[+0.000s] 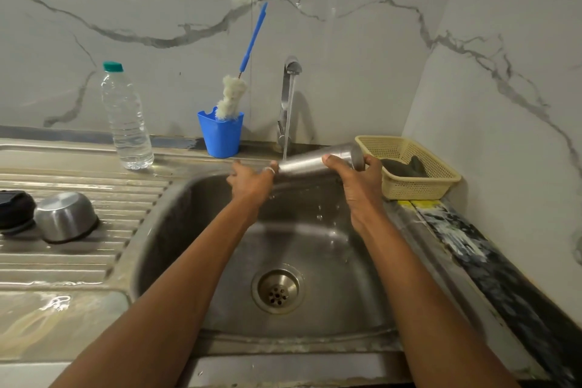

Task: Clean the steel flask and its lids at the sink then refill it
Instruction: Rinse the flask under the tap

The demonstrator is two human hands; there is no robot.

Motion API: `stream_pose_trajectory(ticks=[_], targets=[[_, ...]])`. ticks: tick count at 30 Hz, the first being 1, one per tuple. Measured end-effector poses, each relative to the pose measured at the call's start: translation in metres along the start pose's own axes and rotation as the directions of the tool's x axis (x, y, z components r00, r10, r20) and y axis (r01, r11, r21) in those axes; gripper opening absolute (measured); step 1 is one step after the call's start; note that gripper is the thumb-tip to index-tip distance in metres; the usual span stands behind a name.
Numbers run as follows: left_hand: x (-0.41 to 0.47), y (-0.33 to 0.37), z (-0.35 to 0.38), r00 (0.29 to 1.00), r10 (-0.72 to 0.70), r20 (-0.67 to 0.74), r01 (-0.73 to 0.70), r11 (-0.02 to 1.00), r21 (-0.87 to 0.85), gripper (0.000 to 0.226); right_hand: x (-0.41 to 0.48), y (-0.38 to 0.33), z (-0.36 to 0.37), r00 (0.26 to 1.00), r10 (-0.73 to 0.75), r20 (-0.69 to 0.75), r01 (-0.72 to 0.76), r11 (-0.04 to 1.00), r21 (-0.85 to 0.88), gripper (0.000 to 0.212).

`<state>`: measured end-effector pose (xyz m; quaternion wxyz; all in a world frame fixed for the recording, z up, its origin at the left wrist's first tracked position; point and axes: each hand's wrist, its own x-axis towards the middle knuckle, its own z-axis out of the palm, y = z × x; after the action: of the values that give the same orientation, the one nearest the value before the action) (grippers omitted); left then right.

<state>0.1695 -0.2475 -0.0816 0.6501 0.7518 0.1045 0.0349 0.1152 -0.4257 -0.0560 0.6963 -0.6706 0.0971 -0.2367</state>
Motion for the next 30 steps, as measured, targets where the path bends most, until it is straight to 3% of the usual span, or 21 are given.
stream_pose_trajectory(ticks=[1, 3, 7, 11, 21, 27, 30], targets=[[-0.005, -0.001, 0.001, 0.998, 0.067, -0.004, -0.065, 0.985, 0.160, 0.080, 0.000, 0.001, 0.003, 1.000, -0.018, 0.003, 0.018, 1.000, -0.025, 0.065], [-0.013, 0.002, 0.004, 0.975, 0.198, 0.102, -0.219, 0.937, 0.273, 0.061, -0.001, 0.004, 0.011, 0.999, -0.039, 0.026, 0.041, 0.994, -0.099, 0.067], [-0.024, 0.009, 0.004, 0.879, 0.269, 0.394, -0.368, 0.908, 0.201, 0.049, -0.009, 0.010, 0.033, 0.988, -0.062, 0.141, 0.104, 0.942, -0.320, 0.079], [-0.015, -0.001, 0.001, 0.834, 0.250, 0.491, -0.370, 0.915, 0.164, 0.073, -0.011, 0.013, 0.044, 0.982, -0.042, 0.183, 0.117, 0.901, -0.418, 0.073], [-0.005, 0.000, -0.008, 0.878, 0.408, 0.251, -0.447, 0.886, 0.123, 0.060, -0.002, 0.009, 0.074, 0.938, -0.163, 0.306, 0.277, 0.883, -0.380, 0.078], [0.000, -0.004, -0.006, 0.859, 0.476, 0.186, -0.505, 0.848, 0.161, 0.043, 0.001, 0.018, 0.082, 0.858, -0.324, 0.398, 0.500, 0.698, -0.512, 0.049], [0.002, -0.005, -0.005, 0.853, 0.484, 0.194, -0.515, 0.840, 0.169, 0.053, 0.001, 0.020, 0.073, 0.842, -0.382, 0.380, 0.537, 0.652, -0.535, 0.047]])
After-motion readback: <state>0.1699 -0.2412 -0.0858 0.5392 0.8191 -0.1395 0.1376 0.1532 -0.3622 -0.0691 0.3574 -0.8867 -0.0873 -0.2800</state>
